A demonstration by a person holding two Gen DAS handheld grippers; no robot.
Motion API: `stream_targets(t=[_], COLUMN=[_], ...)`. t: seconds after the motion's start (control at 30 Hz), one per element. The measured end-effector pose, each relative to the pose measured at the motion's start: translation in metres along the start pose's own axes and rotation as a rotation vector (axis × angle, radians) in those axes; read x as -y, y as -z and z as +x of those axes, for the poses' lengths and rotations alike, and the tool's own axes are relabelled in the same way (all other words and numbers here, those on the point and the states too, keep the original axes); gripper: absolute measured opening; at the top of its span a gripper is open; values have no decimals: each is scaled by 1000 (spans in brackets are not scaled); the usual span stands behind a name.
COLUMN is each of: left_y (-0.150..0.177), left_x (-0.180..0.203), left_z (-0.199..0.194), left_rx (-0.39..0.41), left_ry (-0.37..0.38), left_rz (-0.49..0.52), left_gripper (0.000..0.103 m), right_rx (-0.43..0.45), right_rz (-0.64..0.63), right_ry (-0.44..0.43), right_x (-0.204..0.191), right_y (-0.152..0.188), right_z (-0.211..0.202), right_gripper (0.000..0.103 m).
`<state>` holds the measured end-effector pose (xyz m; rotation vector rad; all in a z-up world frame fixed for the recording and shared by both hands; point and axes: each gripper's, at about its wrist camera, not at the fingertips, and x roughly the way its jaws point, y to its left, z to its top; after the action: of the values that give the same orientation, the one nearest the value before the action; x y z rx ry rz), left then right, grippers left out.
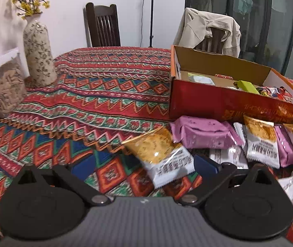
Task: Organize snacks
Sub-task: 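Grasp a yellow-and-white crisp packet with the left tool while the right tool holds the white packet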
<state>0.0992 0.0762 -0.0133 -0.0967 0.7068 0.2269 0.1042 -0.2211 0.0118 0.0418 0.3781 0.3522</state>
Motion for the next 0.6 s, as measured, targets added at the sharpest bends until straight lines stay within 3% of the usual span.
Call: stream_targets(t=[0.27, 0.6], left_y=[-11, -7], left_x=[12, 6], left_z=[31, 36], left_rx=[-49, -65], left_ry=[-71, -76], left_rz=[-12, -41], left_gripper=[103, 103], right_rx=[-3, 5], right_rz=[4, 4], right_ry=[1, -6], right_x=[0, -3], right_y=[0, 0], right_z=[1, 0], right_gripper=[49, 49])
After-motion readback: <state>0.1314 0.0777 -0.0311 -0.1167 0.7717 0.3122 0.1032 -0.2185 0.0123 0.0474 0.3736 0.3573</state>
